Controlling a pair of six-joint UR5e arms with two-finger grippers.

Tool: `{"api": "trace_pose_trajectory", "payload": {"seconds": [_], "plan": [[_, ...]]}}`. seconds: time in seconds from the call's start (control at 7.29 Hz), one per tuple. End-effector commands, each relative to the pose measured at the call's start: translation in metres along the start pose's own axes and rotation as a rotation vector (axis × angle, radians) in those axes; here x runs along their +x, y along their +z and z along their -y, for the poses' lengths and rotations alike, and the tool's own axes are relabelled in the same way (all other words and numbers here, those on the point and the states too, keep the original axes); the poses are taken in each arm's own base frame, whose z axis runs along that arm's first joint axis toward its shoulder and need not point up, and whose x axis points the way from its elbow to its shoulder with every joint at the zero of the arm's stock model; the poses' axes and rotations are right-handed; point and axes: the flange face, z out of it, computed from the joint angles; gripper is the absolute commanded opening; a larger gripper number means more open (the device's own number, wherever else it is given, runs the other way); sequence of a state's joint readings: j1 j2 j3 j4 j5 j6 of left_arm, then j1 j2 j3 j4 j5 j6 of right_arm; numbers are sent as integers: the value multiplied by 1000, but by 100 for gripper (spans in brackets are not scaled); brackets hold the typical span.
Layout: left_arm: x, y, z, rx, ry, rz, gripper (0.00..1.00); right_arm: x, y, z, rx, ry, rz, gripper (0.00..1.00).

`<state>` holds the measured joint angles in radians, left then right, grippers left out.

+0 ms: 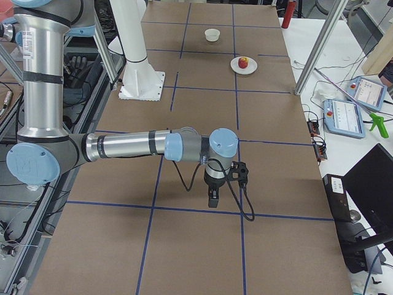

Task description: Move apple from plate to bowl

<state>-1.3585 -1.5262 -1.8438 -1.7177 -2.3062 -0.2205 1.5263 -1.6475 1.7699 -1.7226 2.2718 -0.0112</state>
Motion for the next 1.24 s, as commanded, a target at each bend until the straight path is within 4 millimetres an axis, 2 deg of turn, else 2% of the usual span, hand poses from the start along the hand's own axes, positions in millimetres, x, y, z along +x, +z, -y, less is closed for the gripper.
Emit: {"api": "trace_pose_trajectory", "payload": {"seconds": [0.0, 0.14, 0.27, 0.41, 0.55, 0.69, 0.82, 0.96, 1.1], "plan": [[160, 32, 54, -39, -43, -100, 100, 0, 0, 0, 0, 0, 0, 100], [243, 50, 73, -70, -64, -149, 100, 0, 0, 0, 0, 0, 0, 100], [301, 64, 107, -52, -87, -142, 100, 0, 0, 0, 0, 0, 0, 100], [343, 85, 147, -25, -136, -95, 100, 0, 0, 0, -1, 1, 0, 100], [373, 110, 156, -52, -164, -86, 100, 0, 0, 0, 0, 0, 0, 100], [384, 109, 165, -49, -166, -89, 100, 0, 0, 0, -1, 1, 0, 100], [397, 132, 177, -80, -167, -71, 100, 0, 0, 0, 0, 0, 0, 100], [408, 150, 201, -83, -169, -60, 100, 0, 0, 0, -1, 1, 2, 100], [404, 167, 216, -36, -165, -35, 100, 0, 0, 0, 0, 0, 0, 100]]}}
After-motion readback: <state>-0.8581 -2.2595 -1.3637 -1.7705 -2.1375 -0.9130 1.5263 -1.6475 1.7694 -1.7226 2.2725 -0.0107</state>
